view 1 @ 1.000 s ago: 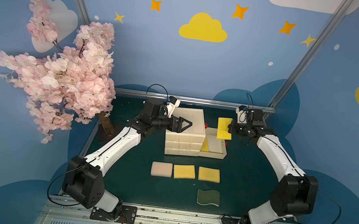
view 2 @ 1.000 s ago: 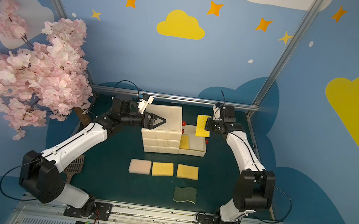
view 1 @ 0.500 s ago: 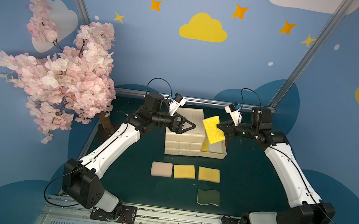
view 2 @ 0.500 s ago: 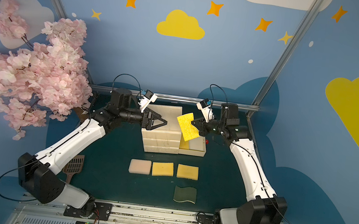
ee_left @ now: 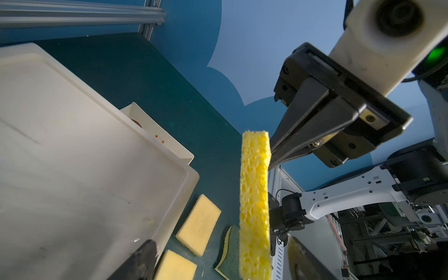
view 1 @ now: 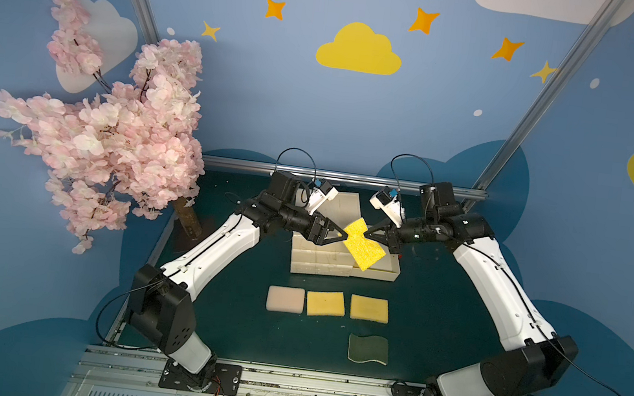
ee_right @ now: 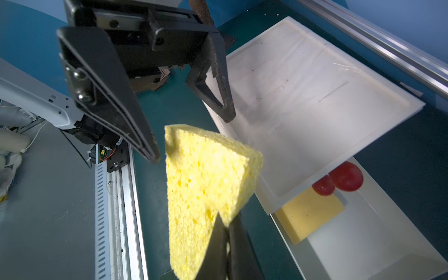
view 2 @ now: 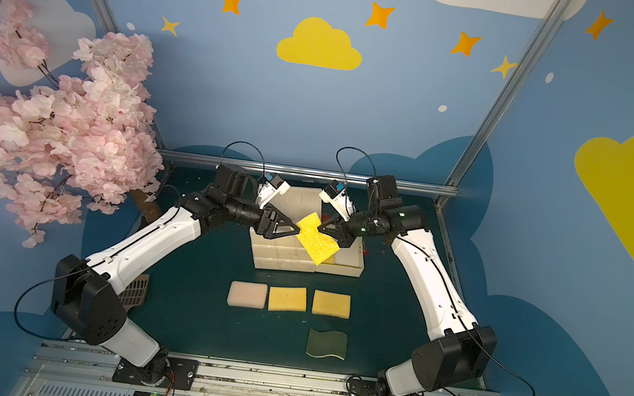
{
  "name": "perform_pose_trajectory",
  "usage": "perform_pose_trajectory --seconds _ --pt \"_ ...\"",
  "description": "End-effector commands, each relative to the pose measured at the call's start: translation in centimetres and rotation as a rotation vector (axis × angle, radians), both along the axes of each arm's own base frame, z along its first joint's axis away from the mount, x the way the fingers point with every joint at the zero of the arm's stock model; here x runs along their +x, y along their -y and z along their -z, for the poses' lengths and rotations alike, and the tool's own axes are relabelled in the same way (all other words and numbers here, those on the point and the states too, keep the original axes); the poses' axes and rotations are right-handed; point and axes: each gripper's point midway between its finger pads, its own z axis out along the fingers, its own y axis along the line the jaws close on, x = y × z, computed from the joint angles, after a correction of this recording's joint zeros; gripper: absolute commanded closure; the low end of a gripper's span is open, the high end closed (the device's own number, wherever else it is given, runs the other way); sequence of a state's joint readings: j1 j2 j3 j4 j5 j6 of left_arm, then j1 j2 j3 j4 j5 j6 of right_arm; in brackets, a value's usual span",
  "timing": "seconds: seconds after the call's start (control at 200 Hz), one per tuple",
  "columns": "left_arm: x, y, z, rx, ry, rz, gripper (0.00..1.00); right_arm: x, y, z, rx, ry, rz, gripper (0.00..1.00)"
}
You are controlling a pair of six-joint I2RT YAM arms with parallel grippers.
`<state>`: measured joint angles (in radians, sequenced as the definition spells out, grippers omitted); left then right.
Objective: Take the sponge out of the drawer
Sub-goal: Place the sponge at the center of the board.
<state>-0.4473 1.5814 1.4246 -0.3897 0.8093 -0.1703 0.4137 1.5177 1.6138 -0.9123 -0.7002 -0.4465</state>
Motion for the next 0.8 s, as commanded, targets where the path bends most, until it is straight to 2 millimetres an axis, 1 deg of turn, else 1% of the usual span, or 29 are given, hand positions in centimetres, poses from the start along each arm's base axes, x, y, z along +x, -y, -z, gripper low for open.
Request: perform_pose_trajectory --seconds 0.0,0.1,0.135,0.215,0.3,0.345,0.385,0.486,0.521,0.556,0.611,0.631,0.671,0.691,0.706,0.741,0.796 --pt "-0.1 0.4 -0.7 -0.005 0.012 0.022 0.19 -1.0 -0.5 0.0 -0.025 -0.009 -0.048 1.00" --pt "0.1 0.4 -0.6 0.001 0.018 0.021 0.22 -1.0 -0.7 0.3 -0.055 -0.005 -0.054 1.00" --pt "0.3 0.4 -0.4 0.009 0.018 0.016 0.25 -1.0 -0.8 0.3 -0.057 -0.006 -0.057 1.00" --pt "0.5 0.4 -0.2 0.025 0.009 0.014 0.40 -1.0 -1.1 0.2 -0.058 -0.006 -0.070 1.00" --pt "0.6 0.6 0.3 0.033 -0.014 0.024 0.64 -0.9 -1.3 0.1 -0.062 0.004 -0.080 1.00" --pt "0.6 0.6 0.5 0.037 -0.019 0.025 0.74 -0.8 -1.4 -0.1 -0.062 0.010 -0.081 1.00" --pt "0.6 0.7 0.6 0.041 -0.022 0.026 0.80 -0.7 -1.5 -0.2 -0.061 0.016 -0.084 1.00" --pt "0.4 0.8 0.9 0.050 -0.028 0.029 0.91 -0.5 -1.8 -0.8 -0.053 0.039 -0.088 1.00" --pt "0.3 0.8 0.8 0.051 -0.025 0.028 0.97 -0.4 -1.8 -1.0 -0.049 0.046 -0.085 1.00" --pt "0.3 0.7 0.8 0.054 -0.024 0.025 0.97 -0.3 -1.8 -1.2 -0.044 0.055 -0.081 1.00" --pt "0.2 0.7 0.8 0.057 -0.023 0.018 0.97 0.4 -1.7 -1.4 -0.043 0.077 -0.047 0.91" --pt "0.2 0.7 0.7 0.057 -0.022 0.014 0.97 0.7 -1.7 -1.5 -0.045 0.086 -0.030 0.85" --pt "0.2 0.6 0.7 0.058 -0.019 0.004 0.97 1.6 -1.5 -1.6 -0.049 0.113 0.014 0.68" --pt "0.2 0.5 0.6 0.057 -0.018 -0.005 0.97 2.1 -1.3 -1.7 -0.051 0.133 0.043 0.61" --pt "0.2 0.4 0.7 0.059 -0.019 -0.011 0.97 2.7 -1.1 -1.8 -0.053 0.150 0.076 0.59" --pt "0.3 0.3 0.6 0.059 -0.017 -0.030 0.97 4.1 -0.7 -2.0 -0.050 0.181 0.155 0.57" --pt "0.4 -0.1 0.6 0.058 -0.014 -0.064 0.97 5.7 -0.1 -2.2 -0.034 0.220 0.257 0.51"
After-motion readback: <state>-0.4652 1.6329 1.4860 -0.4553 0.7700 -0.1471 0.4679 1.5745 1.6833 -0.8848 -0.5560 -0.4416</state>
